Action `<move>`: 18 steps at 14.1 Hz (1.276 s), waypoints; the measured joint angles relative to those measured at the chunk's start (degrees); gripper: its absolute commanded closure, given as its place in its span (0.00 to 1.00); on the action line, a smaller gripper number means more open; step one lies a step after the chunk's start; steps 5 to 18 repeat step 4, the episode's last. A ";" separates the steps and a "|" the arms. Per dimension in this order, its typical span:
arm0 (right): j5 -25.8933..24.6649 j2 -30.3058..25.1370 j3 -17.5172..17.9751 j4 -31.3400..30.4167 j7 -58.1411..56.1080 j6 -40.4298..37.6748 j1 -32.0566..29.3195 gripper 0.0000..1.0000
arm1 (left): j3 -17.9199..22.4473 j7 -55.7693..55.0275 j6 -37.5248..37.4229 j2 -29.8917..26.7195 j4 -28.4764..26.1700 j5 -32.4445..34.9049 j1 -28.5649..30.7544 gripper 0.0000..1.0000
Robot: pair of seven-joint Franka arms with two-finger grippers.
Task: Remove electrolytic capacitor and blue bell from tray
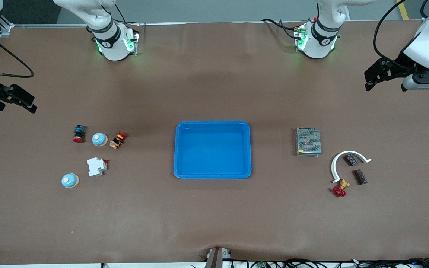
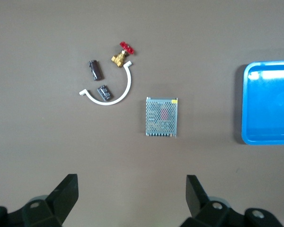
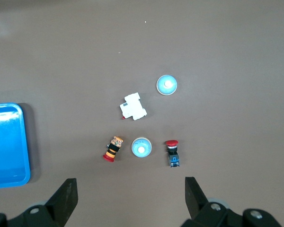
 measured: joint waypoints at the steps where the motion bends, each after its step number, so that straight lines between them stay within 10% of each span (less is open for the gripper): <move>1: 0.09 0.00 0.03 0.00 0.00 -0.23 0.00 0.00 | 0.09 0.00 -0.27 0.18 0.09 0.00 0.01 0.00; 18: 1.15 0.00 0.03 0.00 0.00 -0.60 0.00 0.00 | 0.53 0.00 -0.51 0.86 0.15 0.00 0.41 0.00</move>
